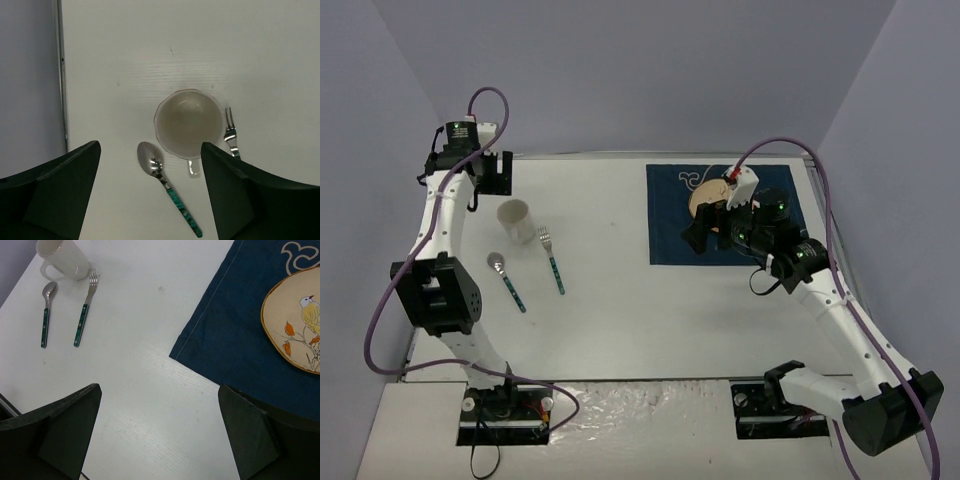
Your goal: Set the dinner table for one person
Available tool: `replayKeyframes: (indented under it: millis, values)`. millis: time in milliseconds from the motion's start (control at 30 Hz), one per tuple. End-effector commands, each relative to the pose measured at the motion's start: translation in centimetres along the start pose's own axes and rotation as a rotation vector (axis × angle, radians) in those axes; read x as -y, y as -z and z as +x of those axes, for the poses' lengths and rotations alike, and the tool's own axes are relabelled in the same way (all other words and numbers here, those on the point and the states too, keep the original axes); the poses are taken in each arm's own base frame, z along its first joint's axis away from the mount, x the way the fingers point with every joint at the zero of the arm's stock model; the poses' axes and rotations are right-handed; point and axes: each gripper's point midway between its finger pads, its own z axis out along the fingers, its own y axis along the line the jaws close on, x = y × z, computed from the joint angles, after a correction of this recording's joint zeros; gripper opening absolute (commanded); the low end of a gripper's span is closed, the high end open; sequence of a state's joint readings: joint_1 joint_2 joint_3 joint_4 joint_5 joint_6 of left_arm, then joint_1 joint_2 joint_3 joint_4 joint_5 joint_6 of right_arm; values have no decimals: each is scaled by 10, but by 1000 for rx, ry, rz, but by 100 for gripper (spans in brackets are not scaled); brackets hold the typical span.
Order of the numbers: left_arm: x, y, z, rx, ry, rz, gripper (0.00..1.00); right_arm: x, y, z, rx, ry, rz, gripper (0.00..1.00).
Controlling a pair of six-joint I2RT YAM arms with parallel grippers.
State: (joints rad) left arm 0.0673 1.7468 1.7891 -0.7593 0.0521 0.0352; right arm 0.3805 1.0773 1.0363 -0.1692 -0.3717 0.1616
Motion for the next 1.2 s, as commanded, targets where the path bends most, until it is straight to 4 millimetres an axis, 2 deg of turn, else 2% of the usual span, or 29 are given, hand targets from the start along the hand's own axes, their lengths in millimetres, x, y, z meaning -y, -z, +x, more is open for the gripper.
replayKeyframes:
  millis: [0, 233, 400, 567, 800, 967, 1000, 1067, 1167]
  values:
    - [-8, -8, -15, 37, -124, 87, 75, -13, -2, -30, 66, 57, -60, 100]
    - [-3, -46, -6, -29, -195, 141, 62, -13, -13, -26, 36, 45, -73, 100]
    - [0, -69, 5, -76, -216, 172, 57, -9, -18, -24, 24, 45, -61, 100]
    - [4, -84, 12, -100, -217, 188, 47, -7, -25, -22, 7, 41, -59, 100]
    - [4, -92, 7, -81, -217, 180, 28, -6, -30, -22, -3, 43, -62, 100]
    - [6, -95, 10, -85, -210, 195, 7, -6, -31, -22, -5, 49, -66, 100]
    - [6, -95, 11, -86, -209, 195, 7, -6, -31, -21, -6, 49, -66, 100]
    - [4, -88, 7, -78, -207, 188, 1, -6, -32, -21, -7, 52, -67, 100]
    - [1, -69, -4, -37, -193, 166, 0, -9, -33, -21, -8, 64, -79, 100]
